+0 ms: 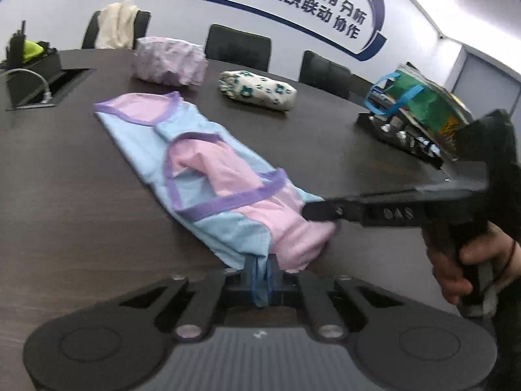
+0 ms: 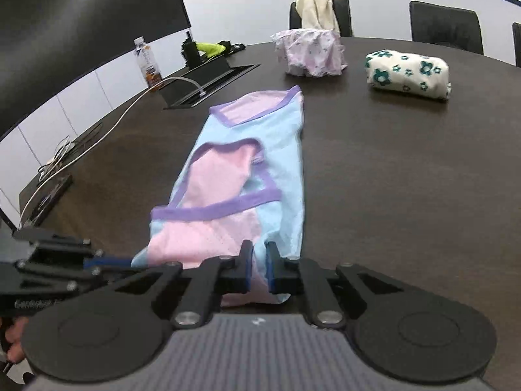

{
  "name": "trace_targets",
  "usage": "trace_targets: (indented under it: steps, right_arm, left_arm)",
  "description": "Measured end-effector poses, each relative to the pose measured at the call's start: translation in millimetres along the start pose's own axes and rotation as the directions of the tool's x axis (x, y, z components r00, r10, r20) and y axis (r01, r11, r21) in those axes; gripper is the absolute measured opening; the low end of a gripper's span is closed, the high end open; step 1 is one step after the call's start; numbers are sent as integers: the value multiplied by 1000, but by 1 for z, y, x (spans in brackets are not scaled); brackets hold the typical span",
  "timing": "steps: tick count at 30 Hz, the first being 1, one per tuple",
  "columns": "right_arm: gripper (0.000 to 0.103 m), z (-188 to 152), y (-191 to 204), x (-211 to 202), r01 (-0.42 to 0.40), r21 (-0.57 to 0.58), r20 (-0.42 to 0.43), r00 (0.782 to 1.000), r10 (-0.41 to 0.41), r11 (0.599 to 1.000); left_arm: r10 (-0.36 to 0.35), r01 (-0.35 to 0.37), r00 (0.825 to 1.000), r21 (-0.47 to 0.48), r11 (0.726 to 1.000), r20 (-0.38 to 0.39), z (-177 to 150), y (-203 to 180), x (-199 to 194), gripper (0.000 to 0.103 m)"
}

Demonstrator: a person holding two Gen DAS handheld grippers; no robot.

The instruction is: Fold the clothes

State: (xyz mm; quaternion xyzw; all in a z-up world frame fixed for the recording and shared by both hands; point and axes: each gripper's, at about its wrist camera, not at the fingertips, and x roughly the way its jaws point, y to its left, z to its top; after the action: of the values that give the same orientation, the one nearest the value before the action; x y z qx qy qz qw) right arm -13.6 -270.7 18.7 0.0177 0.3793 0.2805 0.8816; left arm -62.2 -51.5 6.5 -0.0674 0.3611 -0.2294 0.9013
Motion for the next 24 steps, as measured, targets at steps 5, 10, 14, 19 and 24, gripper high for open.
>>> trace_targets:
  steps: [5, 10, 14, 19, 24]
  right_arm:
    - [7, -19, 39, -6, 9, 22, 4, 1000, -9, 1000]
    - [5, -41, 92, -16, 1, 25, -7, 1000, 0, 1000]
    - [8, -49, 114, -25, -14, 60, -49, 999, 17, 998]
    - [33, -29, 128, -42, -22, -6, 55, 998, 22, 1000]
    - [43, 4, 149, -14, -87, -165, 73, 992, 100, 982]
  left_arm:
    - [-29, 30, 999, 46, 998, -18, -6, 24, -36, 3]
    - [-65, 69, 997, 76, 995, -50, -25, 51, -74, 2]
    - [-114, 117, 993, 77, 990, -42, -40, 67, -99, 4]
    - [-183, 182, 981, 20, 983, 63, -44, 86, -118, 26]
    - [-174, 176, 982, -16, 984, 78, -34, 82, -105, 25]
